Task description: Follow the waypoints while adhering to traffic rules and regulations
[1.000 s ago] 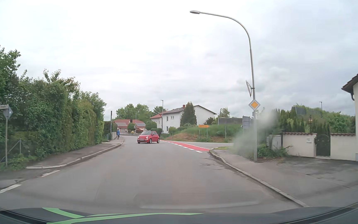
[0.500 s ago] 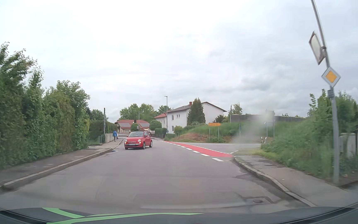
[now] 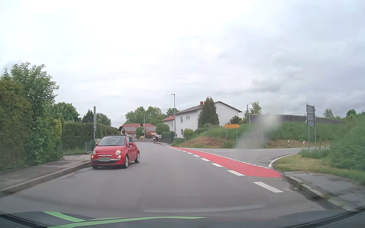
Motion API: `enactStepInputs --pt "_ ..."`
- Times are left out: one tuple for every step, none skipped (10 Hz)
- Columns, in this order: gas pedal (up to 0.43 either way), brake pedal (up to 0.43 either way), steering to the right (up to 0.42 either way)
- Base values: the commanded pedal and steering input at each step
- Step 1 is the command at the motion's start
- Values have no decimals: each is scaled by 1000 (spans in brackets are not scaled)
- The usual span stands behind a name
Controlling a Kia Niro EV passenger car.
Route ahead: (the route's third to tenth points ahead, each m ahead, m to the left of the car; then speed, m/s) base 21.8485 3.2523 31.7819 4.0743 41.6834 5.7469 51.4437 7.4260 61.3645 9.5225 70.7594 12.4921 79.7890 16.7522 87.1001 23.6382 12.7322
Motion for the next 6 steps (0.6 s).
enactStepInputs --pt "0 0 -25" --pt "0 0 -30" --pt "0 0 -34" --pt "0 0 -35" --pt "0 0 -36" --pt "0 0 -35"
